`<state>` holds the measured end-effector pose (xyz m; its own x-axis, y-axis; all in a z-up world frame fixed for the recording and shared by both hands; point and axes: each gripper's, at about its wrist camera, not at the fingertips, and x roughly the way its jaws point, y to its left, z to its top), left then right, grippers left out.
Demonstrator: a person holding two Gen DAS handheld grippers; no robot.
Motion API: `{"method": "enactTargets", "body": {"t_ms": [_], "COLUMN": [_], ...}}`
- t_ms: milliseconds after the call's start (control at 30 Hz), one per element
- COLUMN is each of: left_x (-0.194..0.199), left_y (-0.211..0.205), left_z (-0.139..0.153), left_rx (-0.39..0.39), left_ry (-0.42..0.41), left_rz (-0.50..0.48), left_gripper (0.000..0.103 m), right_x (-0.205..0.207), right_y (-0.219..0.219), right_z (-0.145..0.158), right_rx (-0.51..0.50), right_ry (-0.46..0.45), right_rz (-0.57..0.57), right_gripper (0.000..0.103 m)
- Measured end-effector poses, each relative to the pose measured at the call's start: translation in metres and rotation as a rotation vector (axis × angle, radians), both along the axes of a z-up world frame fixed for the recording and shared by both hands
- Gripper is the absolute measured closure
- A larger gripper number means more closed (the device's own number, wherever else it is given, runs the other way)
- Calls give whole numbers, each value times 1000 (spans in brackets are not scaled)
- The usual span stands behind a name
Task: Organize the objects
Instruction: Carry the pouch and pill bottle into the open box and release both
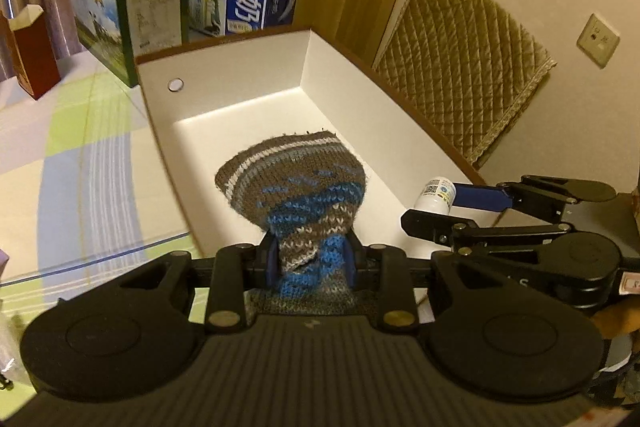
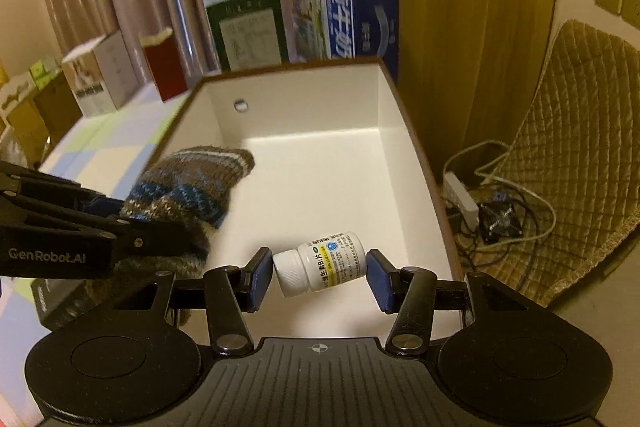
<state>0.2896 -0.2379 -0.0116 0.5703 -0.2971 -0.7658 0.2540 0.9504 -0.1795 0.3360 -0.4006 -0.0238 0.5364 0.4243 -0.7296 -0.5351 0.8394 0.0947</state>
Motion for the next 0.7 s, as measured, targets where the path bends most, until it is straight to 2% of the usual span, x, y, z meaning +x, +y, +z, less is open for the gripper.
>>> {"method": "enactTargets", "body": {"t_ms": [267, 467, 633, 700], "left_x": [23, 33, 37, 39], "left_y": [-19, -22, -23, -23], "left_z": [-28, -41, -43, -40], "left_rx": [39, 68, 89, 93], "left_ry": [77, 103, 93, 84], "left_rz": [-20, -26, -31, -29], "left_gripper": [73, 68, 60, 50], "right_x": [16, 26, 31, 32], "right_y": [5, 8, 7, 7], "right_z": [-15, -20, -21, -21], "right_rx": [-46, -59, -68, -66], "right_ry": [36, 54, 52, 49], "right_rz": [38, 57, 62, 67], "right_gripper": [55, 55, 55, 55]}}
